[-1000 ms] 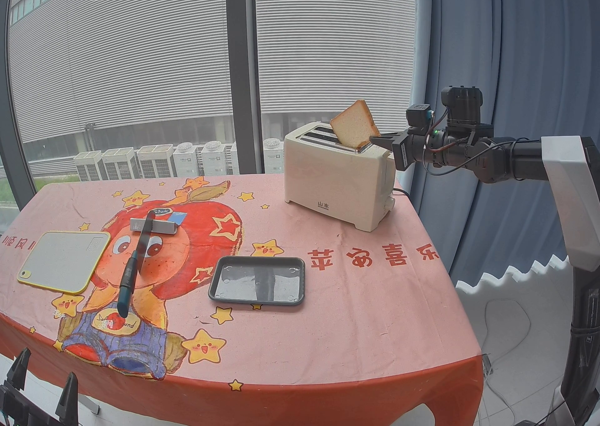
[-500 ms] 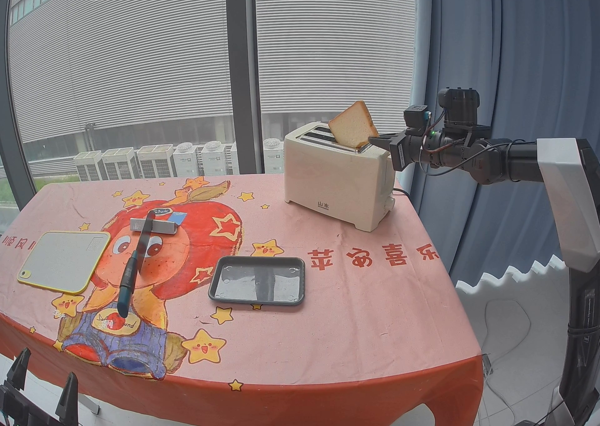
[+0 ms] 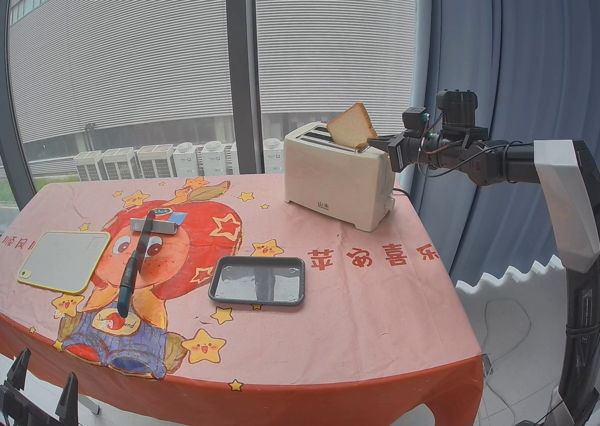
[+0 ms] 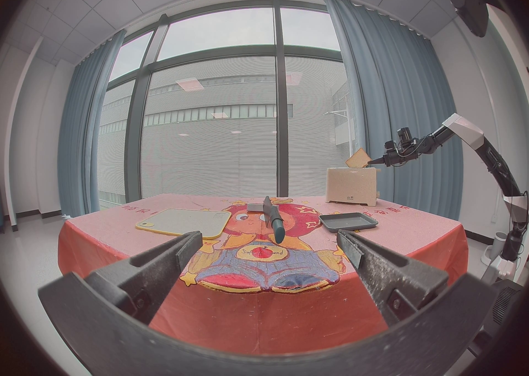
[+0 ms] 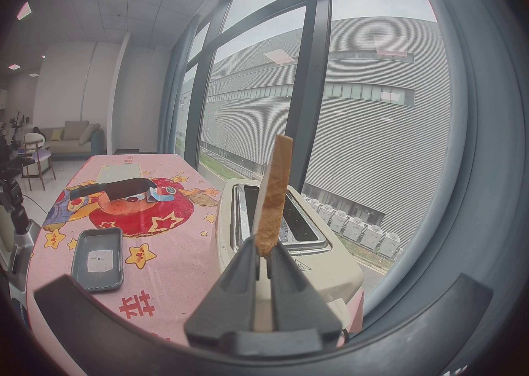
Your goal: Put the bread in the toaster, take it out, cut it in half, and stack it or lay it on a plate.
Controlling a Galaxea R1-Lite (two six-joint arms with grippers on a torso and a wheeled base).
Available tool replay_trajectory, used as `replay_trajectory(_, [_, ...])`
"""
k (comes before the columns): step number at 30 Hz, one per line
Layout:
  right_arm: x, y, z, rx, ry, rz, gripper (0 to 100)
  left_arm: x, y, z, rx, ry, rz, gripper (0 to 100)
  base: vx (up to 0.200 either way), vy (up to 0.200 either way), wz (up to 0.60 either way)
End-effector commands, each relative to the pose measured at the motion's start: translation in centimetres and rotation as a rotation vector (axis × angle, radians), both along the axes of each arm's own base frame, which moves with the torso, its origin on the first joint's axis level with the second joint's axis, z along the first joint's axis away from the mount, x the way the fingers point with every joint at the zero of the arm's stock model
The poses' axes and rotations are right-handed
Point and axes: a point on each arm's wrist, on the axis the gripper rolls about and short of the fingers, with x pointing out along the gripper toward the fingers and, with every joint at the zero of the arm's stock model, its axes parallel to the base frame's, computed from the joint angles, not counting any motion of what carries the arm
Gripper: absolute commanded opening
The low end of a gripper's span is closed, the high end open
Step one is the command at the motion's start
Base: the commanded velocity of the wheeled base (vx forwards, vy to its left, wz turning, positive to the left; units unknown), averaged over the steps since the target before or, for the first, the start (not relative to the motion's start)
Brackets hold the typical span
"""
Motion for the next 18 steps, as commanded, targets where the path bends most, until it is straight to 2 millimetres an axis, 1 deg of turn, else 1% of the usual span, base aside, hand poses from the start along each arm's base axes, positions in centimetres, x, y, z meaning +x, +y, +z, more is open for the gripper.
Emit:
replay_trajectory(1, [0.01,0.15,0.00,0.000,-0.002,0.003,100,0.03,0.00,-0.52,0.001,0.005,0.000,100,0.000,0.000,0.00])
replay_trajectory(11, [-0.11,0.43,-0.27,0.000,0.009,0.009,100,0.03,0.00,-0.52,0.001,0.005,0.000,100,0.000,0.000,0.00])
replay_trajectory(18, [-0.40,0.35,0.57,0.013,0.001,0.006,100,0.03,0.00,-0.52,0.001,0.005,0.000,100,0.000,0.000,0.00])
